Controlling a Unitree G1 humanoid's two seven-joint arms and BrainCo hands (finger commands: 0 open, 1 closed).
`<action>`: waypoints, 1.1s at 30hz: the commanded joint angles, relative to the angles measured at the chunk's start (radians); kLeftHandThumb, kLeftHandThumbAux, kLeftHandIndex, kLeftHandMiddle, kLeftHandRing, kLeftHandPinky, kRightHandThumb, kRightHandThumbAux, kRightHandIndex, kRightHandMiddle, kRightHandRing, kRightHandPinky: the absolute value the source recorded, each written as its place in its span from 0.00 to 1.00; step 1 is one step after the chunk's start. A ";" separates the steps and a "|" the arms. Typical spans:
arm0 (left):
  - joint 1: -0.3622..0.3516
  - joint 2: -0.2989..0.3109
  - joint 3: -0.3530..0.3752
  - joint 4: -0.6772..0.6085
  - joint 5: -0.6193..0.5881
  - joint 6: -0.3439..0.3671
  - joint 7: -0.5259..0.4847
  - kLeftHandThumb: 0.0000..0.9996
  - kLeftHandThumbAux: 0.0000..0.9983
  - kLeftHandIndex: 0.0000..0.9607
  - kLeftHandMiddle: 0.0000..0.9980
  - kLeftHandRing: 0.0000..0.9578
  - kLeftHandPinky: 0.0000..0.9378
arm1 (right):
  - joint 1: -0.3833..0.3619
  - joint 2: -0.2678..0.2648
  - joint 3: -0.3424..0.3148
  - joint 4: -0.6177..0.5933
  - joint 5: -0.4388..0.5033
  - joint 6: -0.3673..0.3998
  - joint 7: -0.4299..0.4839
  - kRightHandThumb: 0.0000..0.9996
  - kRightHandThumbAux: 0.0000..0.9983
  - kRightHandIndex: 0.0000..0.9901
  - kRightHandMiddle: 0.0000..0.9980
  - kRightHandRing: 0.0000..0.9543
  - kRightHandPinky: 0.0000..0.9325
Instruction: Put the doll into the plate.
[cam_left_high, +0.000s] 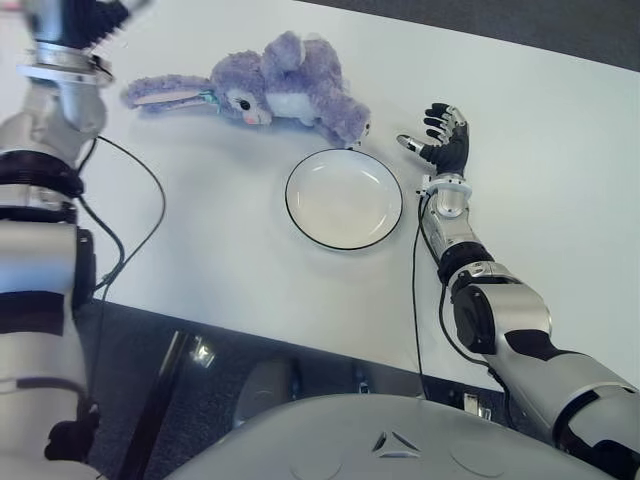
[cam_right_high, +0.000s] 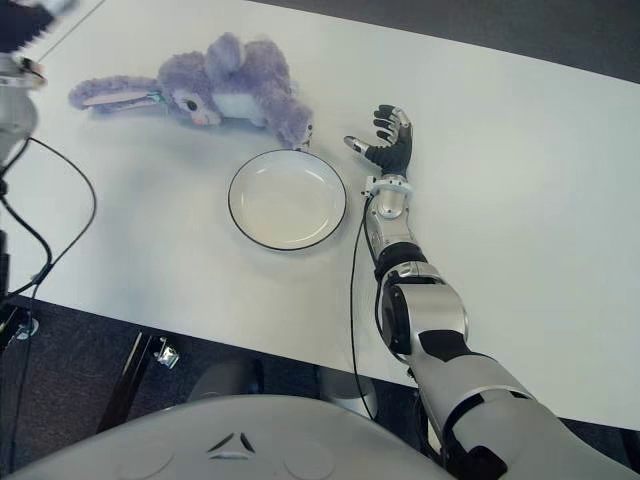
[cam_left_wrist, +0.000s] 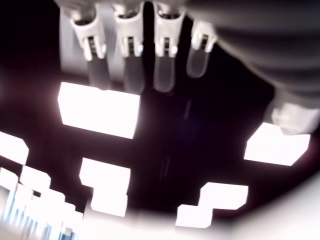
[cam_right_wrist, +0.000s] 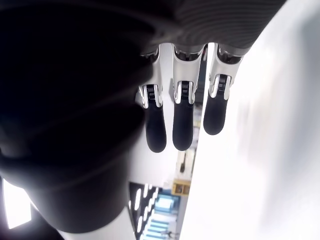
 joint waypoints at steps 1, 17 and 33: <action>-0.040 -0.108 -0.139 0.147 0.074 0.080 -0.244 0.16 0.37 0.13 0.00 0.00 0.01 | 0.327 0.078 0.023 0.177 -0.030 0.077 0.001 0.02 1.00 0.27 0.31 0.30 0.30; -0.035 -0.213 -0.144 0.182 -0.032 0.148 -0.610 0.34 0.52 0.20 0.00 0.00 0.00 | 0.336 0.069 0.042 0.176 -0.040 0.070 -0.018 0.01 1.00 0.26 0.30 0.30 0.31; -0.047 -0.246 -0.163 0.188 -0.048 0.221 -0.714 0.33 0.54 0.19 0.00 0.00 0.00 | 0.342 0.069 0.035 0.175 -0.027 0.066 -0.008 0.03 1.00 0.25 0.29 0.28 0.30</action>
